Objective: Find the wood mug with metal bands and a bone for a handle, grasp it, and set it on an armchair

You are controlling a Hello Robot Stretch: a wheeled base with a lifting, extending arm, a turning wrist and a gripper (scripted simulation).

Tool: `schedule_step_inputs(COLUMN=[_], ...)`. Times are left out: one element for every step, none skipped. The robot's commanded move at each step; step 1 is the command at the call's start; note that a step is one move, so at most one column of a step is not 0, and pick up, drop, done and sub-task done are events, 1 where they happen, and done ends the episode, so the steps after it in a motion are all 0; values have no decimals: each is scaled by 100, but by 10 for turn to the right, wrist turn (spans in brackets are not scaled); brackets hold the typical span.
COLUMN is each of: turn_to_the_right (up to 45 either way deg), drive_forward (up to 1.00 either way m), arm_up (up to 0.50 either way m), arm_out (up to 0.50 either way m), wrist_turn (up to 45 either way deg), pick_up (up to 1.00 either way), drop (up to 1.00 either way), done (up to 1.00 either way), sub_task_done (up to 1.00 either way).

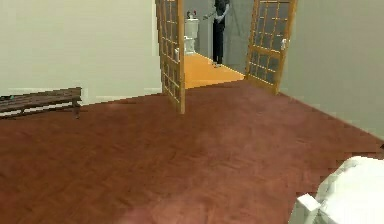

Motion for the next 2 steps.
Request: schedule_step_inputs(turn_to_the_right=[0, -390], drive_forward=[75, 0], arm_up=[0, 0], arm_out=[0, 0], wrist_turn=[0, 0], pick_up=[0, 0], drop=[0, 0], done=[0, 0], sub_task_done=[0, 0])
